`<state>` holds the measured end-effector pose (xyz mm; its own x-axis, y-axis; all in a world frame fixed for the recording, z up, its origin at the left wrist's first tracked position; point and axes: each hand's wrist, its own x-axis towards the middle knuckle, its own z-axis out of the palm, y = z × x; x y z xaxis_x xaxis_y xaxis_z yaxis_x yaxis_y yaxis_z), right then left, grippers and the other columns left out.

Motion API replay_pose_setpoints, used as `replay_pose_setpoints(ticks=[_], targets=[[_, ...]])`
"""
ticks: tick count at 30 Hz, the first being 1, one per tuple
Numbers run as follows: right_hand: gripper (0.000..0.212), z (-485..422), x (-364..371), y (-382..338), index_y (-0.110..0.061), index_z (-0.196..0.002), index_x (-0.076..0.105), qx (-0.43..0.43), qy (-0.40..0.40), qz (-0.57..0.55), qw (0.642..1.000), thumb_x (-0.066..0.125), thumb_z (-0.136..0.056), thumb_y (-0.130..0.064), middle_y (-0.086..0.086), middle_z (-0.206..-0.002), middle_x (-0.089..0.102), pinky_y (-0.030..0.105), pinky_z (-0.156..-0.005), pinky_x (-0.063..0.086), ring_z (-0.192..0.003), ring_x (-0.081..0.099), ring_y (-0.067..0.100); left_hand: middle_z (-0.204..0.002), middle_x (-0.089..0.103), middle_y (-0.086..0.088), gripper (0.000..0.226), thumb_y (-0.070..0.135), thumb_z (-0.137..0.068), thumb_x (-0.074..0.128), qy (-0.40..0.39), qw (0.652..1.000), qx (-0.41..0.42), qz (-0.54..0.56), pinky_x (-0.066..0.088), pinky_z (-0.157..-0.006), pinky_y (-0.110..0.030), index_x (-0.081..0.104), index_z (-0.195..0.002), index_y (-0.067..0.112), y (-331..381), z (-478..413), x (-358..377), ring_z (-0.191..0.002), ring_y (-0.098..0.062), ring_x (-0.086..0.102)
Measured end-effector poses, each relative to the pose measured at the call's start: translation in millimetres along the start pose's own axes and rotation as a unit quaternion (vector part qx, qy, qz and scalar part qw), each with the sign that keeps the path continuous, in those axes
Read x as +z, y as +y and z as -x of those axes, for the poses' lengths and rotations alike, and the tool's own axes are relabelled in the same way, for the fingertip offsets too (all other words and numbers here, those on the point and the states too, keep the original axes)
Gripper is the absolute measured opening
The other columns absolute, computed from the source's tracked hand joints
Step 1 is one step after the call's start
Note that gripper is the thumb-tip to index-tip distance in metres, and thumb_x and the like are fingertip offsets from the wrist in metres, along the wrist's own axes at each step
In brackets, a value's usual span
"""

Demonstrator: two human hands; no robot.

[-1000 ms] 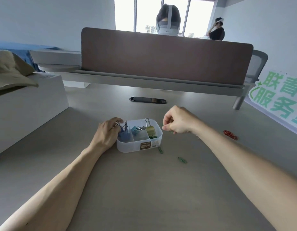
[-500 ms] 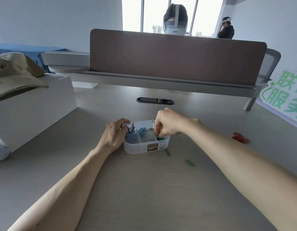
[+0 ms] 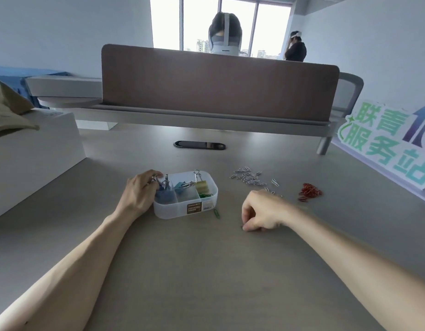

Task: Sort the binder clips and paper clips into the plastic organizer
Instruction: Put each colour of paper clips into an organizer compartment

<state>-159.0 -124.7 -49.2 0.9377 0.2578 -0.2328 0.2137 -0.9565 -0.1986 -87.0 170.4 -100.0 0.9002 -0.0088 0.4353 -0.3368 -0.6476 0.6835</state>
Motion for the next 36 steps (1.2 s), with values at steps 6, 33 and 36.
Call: replay_pose_setpoints(ticks=[6,33,36], targets=[[0.010,-13.9,0.8,-7.3,-0.023,-0.073,0.066,-0.088,0.044,-0.046,0.994,0.076,-0.075,-0.020,-0.009,-0.063,0.061,0.021,-0.055,0.041,-0.057,0.053,0.004,-0.072,0.064,-0.004,0.042,0.021,-0.067,0.041,0.004,1.000,-0.007,0.003,0.039,-0.061,-0.026,0.068,-0.100,0.014,0.2,1.5,-0.2,-0.071,-0.022,0.055],[0.009,-72.9,-24.2,-48.9,-0.012,-0.086,0.077,-0.172,0.168,-0.049,0.969,0.072,-0.079,-0.015,0.005,-0.086,0.076,0.028,-0.076,0.052,-0.079,0.068,0.018,-0.064,0.059,0.014,0.039,0.019,-0.070,0.041,0.003,1.000,-0.010,0.003,0.037,-0.057,-0.012,0.067,-0.099,0.018,-5.6,0.5,-3.5,-0.066,-0.013,0.054],[0.014,-73.7,-14.0,-43.7,-0.011,-0.090,0.076,-0.187,0.205,-0.083,0.957,0.063,-0.087,-0.015,0.006,-0.089,0.075,0.027,-0.076,0.049,-0.080,0.065,0.018,-0.065,0.062,0.013,0.039,0.019,-0.070,0.041,0.004,1.000,-0.014,0.003,0.036,-0.055,-0.009,0.067,-0.099,0.017,-4.9,0.5,-3.9,-0.064,0.000,0.055]])
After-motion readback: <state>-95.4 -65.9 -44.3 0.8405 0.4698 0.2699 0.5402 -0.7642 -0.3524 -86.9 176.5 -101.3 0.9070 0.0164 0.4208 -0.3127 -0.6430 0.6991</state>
